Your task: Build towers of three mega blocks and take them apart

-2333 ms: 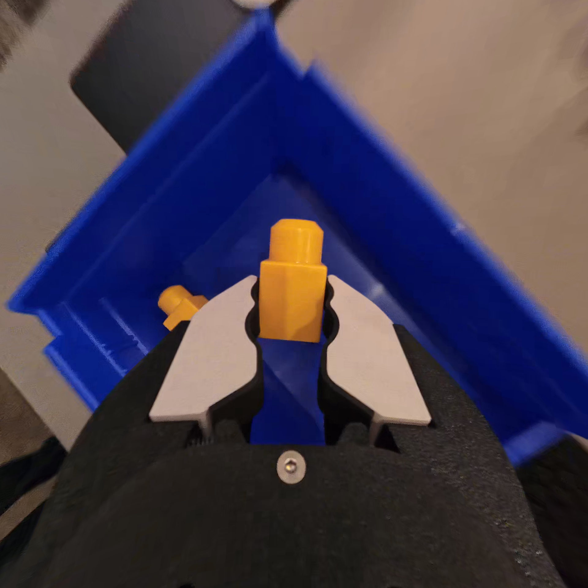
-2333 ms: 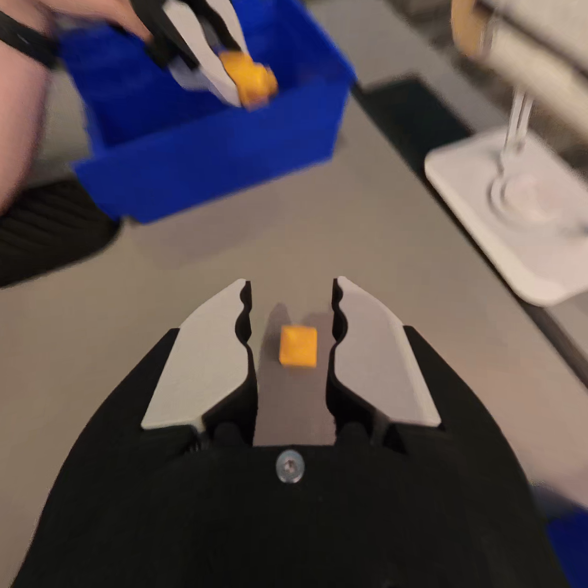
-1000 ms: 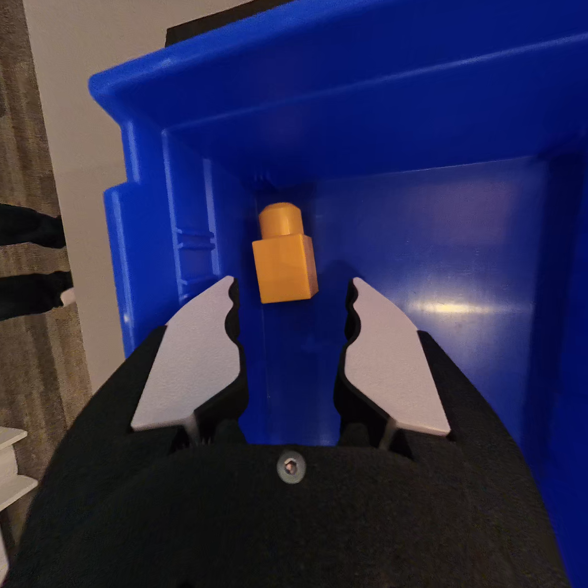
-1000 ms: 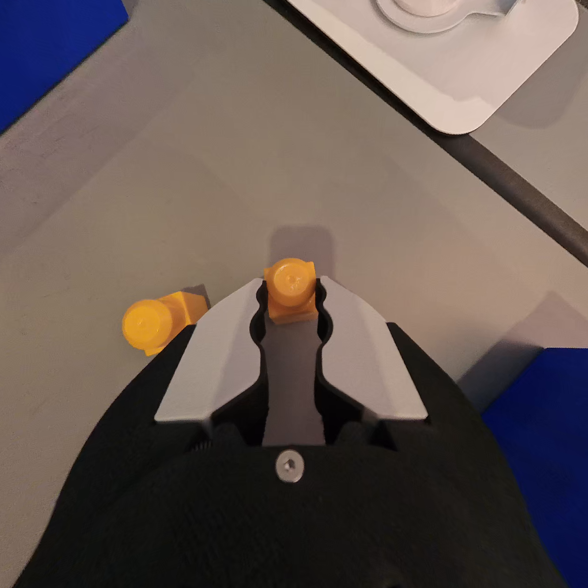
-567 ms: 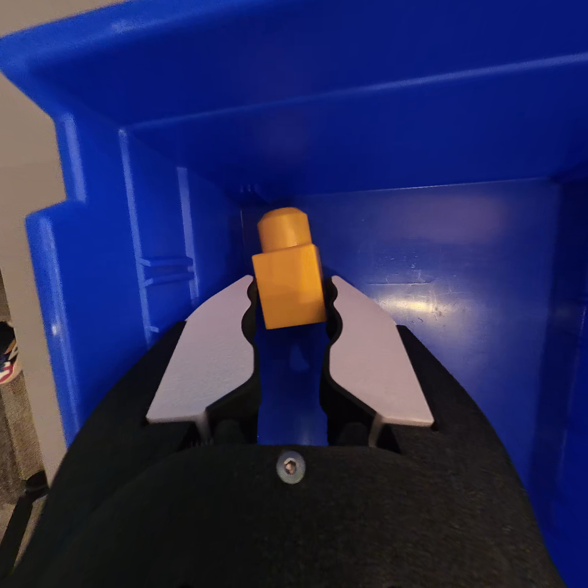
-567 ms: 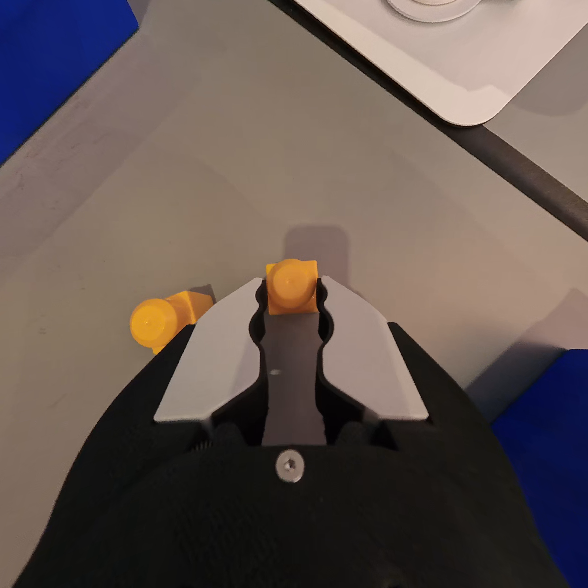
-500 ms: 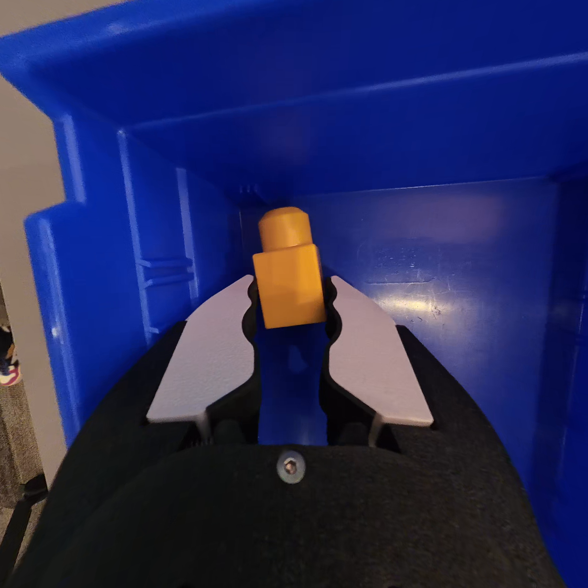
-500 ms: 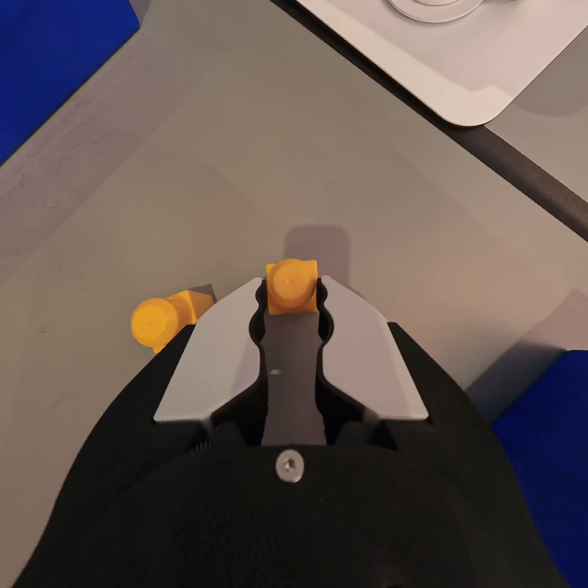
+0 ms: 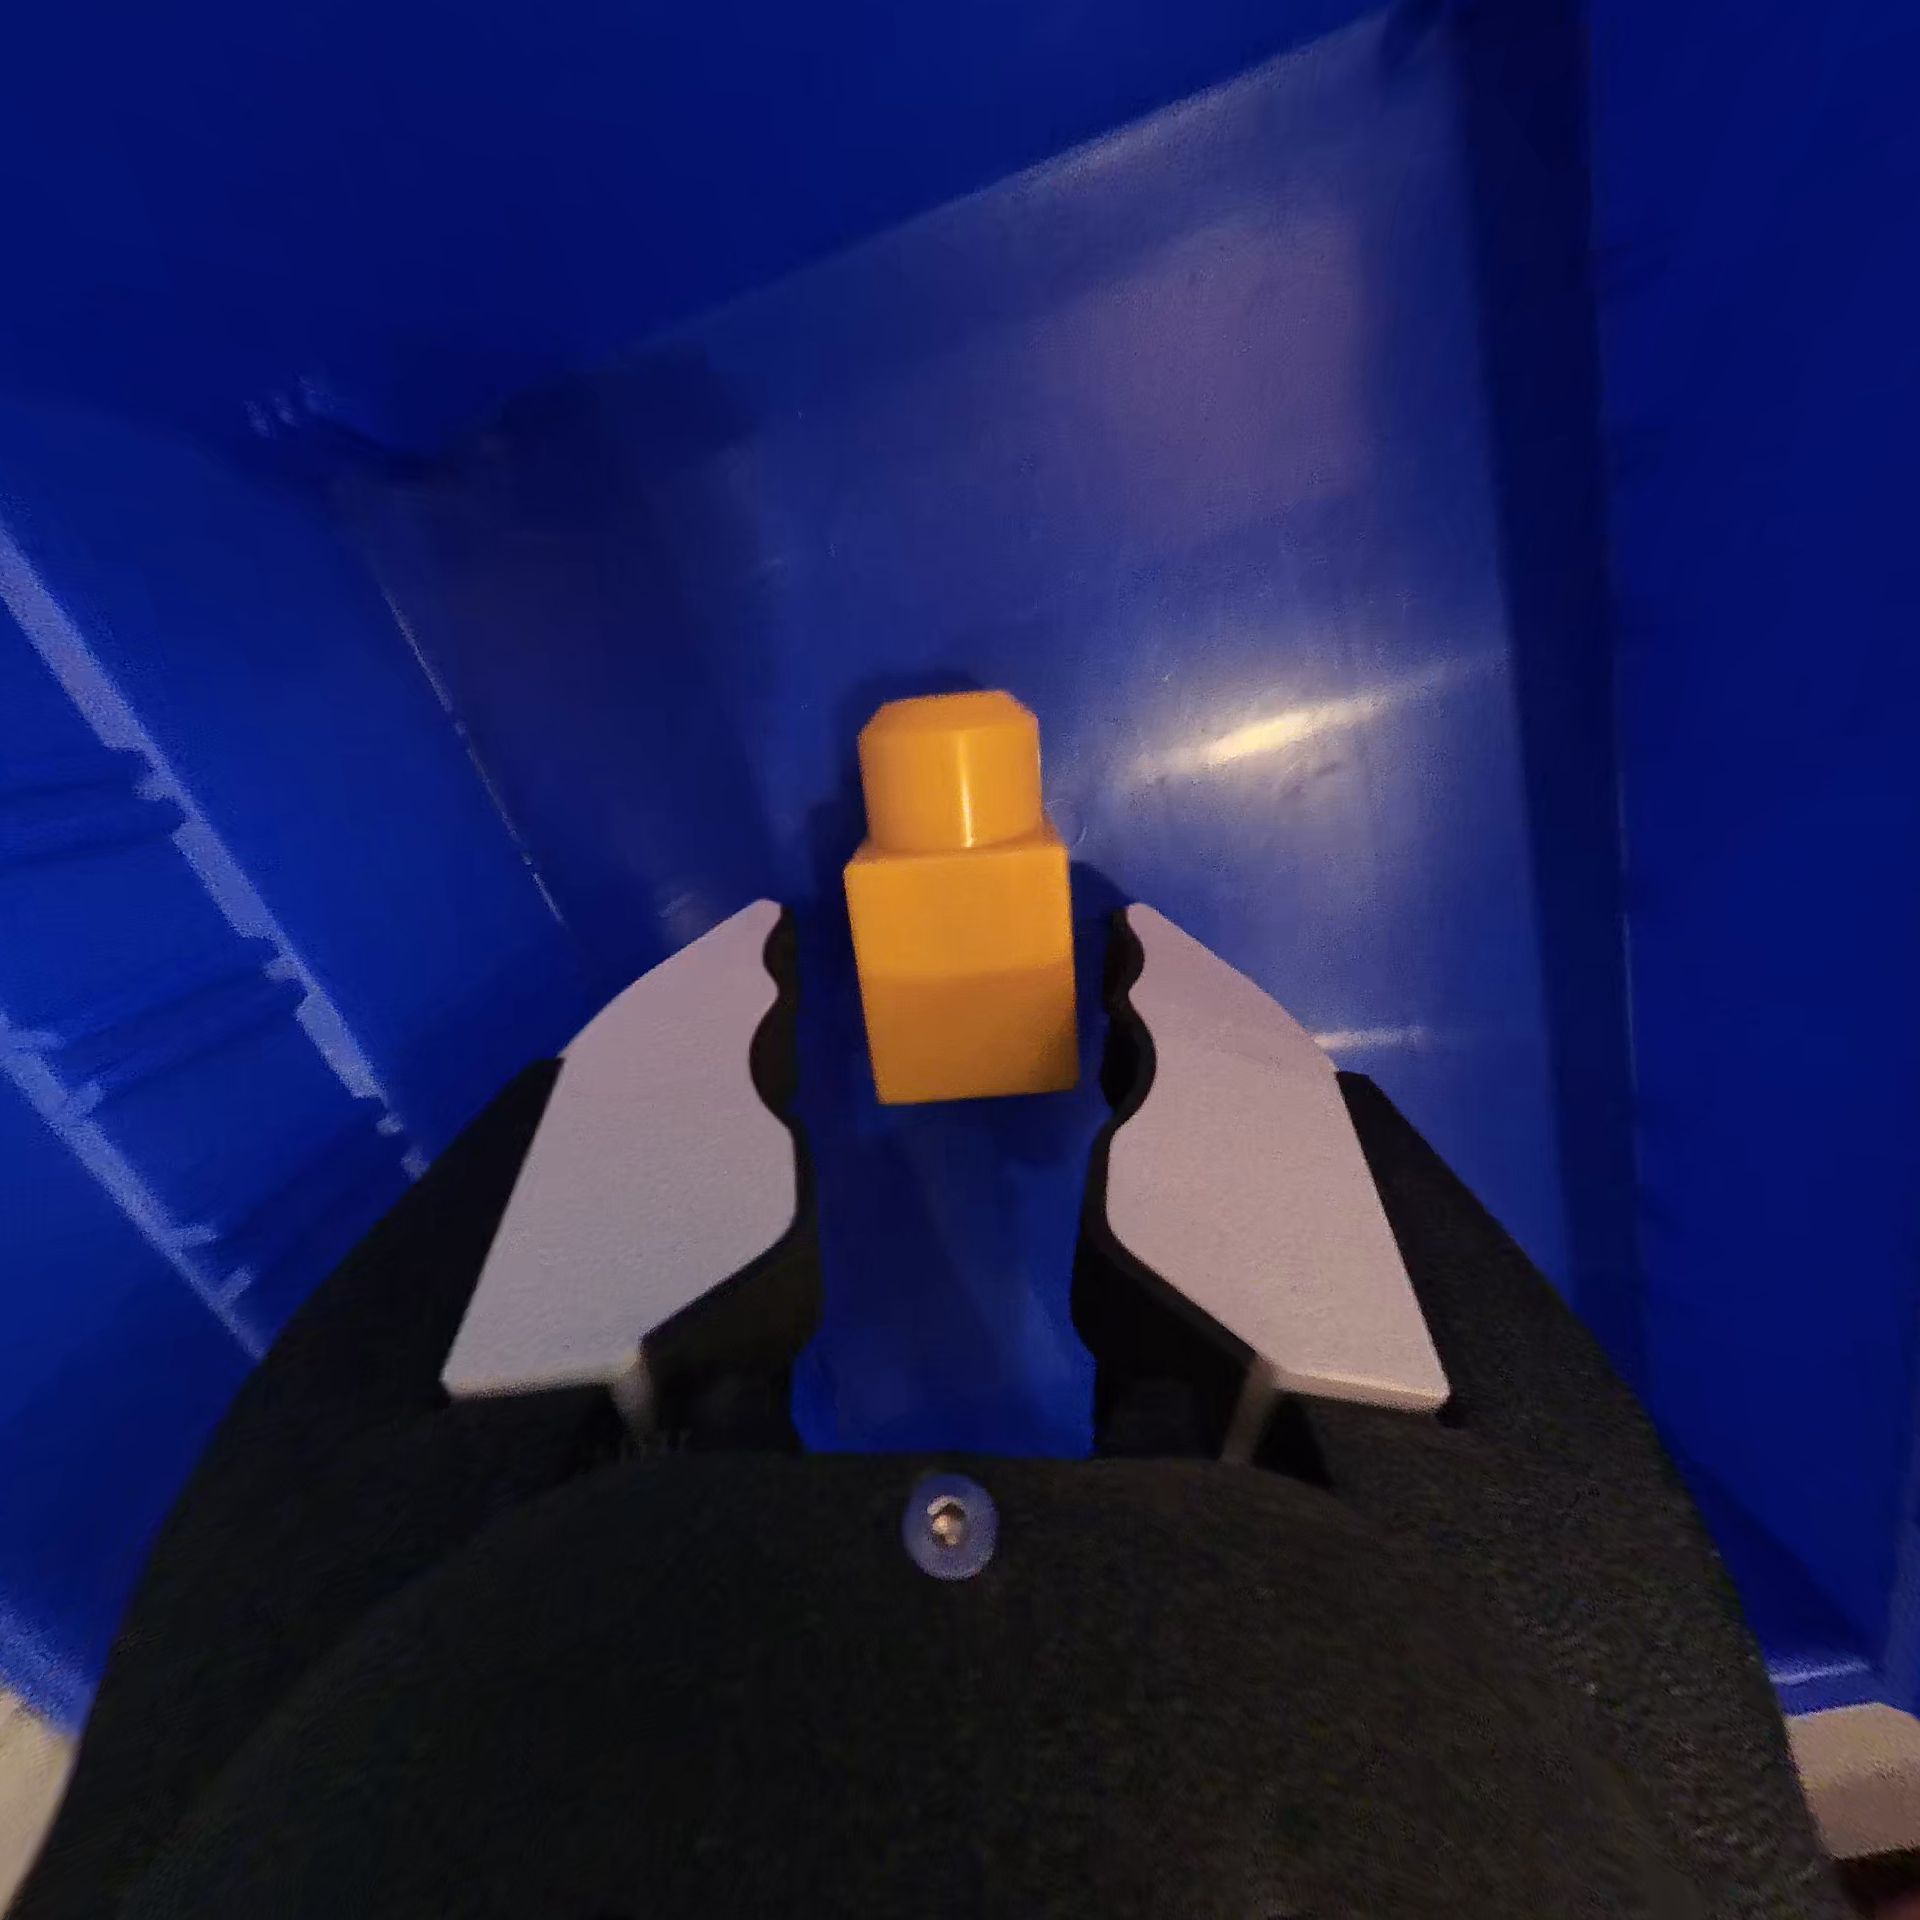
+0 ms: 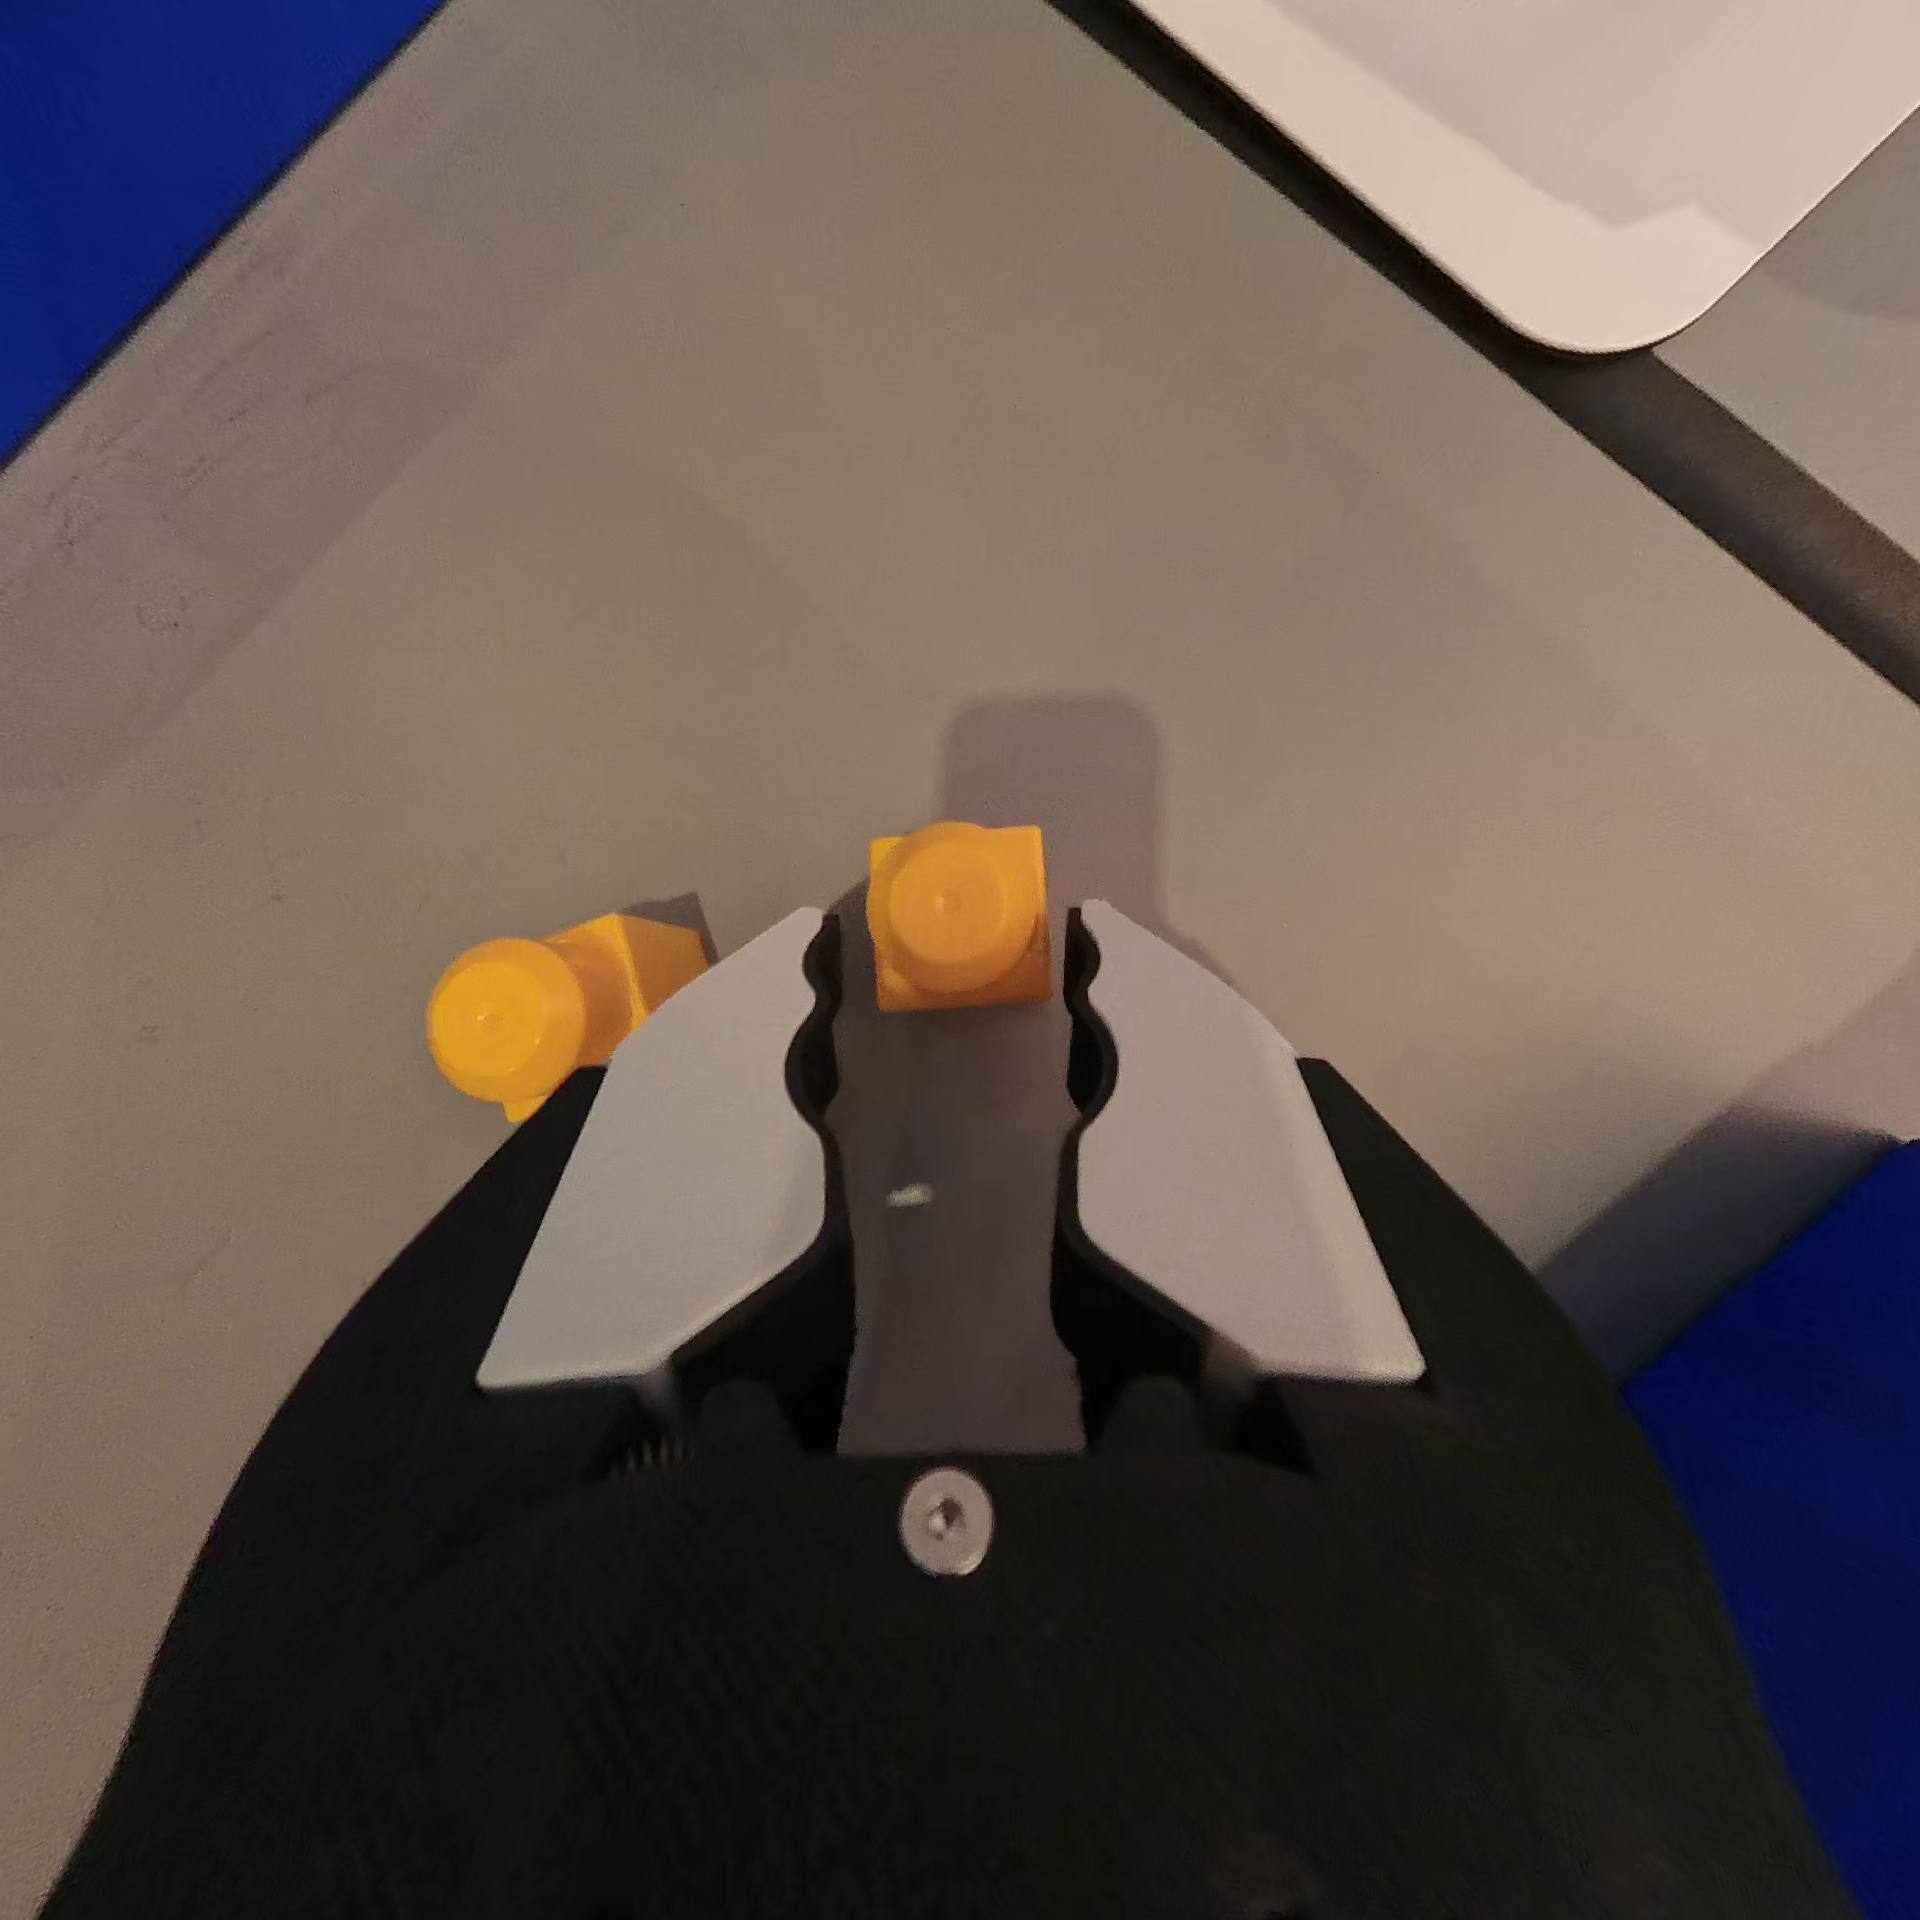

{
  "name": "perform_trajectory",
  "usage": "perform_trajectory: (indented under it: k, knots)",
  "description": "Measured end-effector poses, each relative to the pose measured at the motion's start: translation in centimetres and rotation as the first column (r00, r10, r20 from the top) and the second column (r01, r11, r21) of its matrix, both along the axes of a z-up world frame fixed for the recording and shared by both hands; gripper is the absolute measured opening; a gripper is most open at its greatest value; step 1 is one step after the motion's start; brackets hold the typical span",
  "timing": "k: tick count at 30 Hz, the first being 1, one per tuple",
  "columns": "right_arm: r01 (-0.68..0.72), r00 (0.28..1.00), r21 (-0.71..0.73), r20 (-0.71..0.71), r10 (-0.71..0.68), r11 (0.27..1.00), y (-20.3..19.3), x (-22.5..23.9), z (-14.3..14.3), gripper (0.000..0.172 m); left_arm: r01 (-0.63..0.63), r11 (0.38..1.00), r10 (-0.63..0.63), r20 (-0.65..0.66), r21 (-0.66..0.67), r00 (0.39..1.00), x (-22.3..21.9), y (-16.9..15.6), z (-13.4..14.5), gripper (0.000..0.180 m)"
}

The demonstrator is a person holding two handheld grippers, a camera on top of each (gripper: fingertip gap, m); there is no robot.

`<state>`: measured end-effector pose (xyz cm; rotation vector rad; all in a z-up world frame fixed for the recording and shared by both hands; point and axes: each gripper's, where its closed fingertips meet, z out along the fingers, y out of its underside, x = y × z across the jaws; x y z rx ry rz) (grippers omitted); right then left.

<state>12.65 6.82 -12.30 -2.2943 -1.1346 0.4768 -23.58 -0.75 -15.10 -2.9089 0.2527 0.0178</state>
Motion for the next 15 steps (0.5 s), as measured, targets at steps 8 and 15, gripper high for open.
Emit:
perform_trajectory:
  k: [8,15]
  knots:
    - [-0.005,0.999,-0.014,-0.050,0.004,1.000,-0.2,-0.1,-0.4,0.044,0.041,0.991,-0.050,0.068,0.129,0.996,1.2,1.2,2.5,0.036]
    - [0.018,0.999,0.071,-0.051,-0.014,0.997,0.5,-1.0,-0.2,0.037,0.093,0.782,-0.432,0.429,0.616,0.794,10.7,0.4,17.5,0.036]
